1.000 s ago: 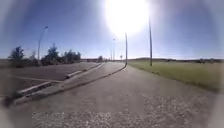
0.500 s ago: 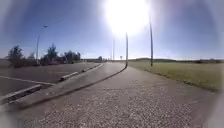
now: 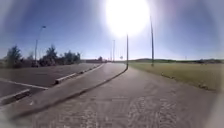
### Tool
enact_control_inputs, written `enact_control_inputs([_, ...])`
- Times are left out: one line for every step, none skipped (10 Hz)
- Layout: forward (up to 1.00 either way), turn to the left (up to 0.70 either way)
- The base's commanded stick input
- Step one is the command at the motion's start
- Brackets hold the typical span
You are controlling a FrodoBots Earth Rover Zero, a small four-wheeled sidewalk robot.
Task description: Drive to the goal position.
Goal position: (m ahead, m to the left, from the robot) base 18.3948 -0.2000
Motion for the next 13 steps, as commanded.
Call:
enact_control_inputs([1.00,-0.40])
enact_control_inputs([1.00,-0.40])
enact_control_inputs([1.00,-0.40])
enact_control_inputs([1.00,-0.09])
enact_control_inputs([1.00,-0.01])
enact_control_inputs([1.00,0.00])
enact_control_inputs([1.00,0.00])
enact_control_inputs([1.00,0.00])
enact_control_inputs([1.00,0.00])
enact_control_inputs([1.00,0.00])
enact_control_inputs([1.00,0.00])
enact_control_inputs([1.00,0.00])
enact_control_inputs([1.00,0.00])
